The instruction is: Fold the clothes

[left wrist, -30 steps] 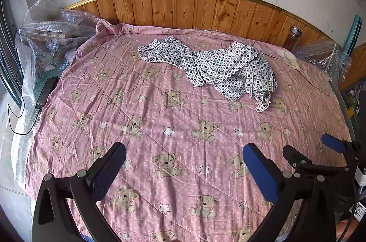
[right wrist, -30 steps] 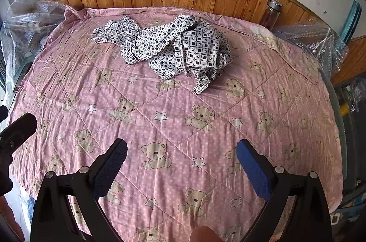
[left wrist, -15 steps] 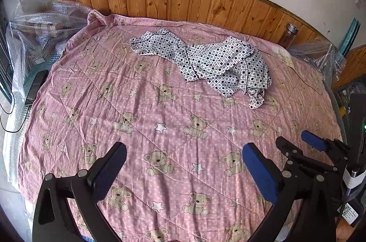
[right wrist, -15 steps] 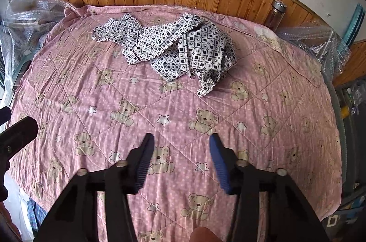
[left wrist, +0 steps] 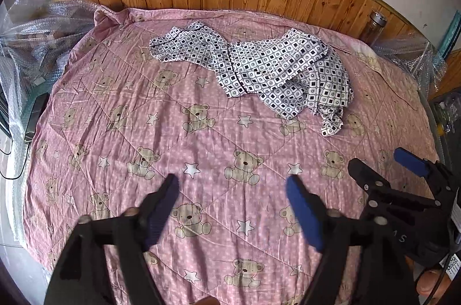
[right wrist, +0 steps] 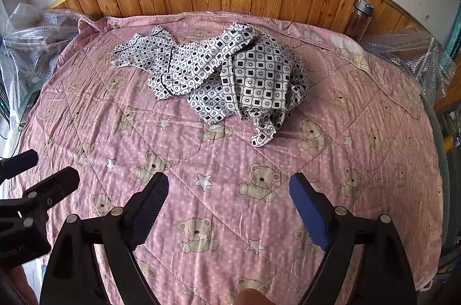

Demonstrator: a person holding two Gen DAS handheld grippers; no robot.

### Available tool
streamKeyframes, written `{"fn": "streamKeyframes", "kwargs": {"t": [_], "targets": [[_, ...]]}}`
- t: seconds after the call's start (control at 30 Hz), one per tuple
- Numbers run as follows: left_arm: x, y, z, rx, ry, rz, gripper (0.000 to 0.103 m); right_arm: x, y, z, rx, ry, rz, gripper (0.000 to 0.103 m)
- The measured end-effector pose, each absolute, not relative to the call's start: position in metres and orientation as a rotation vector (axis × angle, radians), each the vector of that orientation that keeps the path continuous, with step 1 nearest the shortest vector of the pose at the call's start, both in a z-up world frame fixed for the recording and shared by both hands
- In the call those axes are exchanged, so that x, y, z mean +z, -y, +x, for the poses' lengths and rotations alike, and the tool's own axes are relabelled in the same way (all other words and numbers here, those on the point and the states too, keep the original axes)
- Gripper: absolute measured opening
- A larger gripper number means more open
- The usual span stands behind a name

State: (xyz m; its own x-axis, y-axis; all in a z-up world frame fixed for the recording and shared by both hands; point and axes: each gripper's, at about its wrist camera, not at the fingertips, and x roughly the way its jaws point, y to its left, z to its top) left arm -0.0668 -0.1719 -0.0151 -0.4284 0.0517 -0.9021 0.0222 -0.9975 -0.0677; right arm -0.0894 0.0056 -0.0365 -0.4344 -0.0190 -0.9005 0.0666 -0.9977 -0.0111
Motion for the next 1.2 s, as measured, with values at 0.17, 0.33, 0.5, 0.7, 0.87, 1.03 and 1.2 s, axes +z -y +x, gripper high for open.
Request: {"fn": "streamKeyframes", "kwargs": {"t": [0.17, 0.33, 0.5, 0.7, 0.87, 1.03, 1.2], "targets": [[-0.032, 0.161, -0.099, 2.663, 0.023, -1.68, 0.102, -0.054, -0.02, -0.125, -2.583, -0.064, 1.67, 0.091], [-0.053, 0.158, -0.15, 2.639, 0.063, -1.65, 0.102, -0.064, -0.047, -0.181, -2.606, -0.017, 1.643, 0.092], [-0.079, 0.156, -0.208, 2.567, 0.176, -1.647, 0.102, -0.103, -0.055, -0.241, -2.505, -0.041, 1.694, 0.092], [-0.114, 0.14, -0.252, 2.483, 0.204, -1.699, 0.102, -0.135, -0.053, -0.263, -2.424, -0.066, 1.656, 0.103], [-0.137, 0.129, -0.275, 2.439, 0.194, -1.711, 0.102, -0.141, -0.07, -0.271, -2.419, -0.066, 1.728, 0.043], [-0.12, 0.132, -0.288, 2.47, 0.175, -1.631, 0.102, -0.025, -0.136, -0.233, -2.526, 0.262, 1.39, 0.012], [-0.05, 0.156, -0.262, 2.536, 0.169, -1.367, 0.102, 0.031, -0.217, -0.172, -2.728, 0.3, 1.303, 0.012]]}}
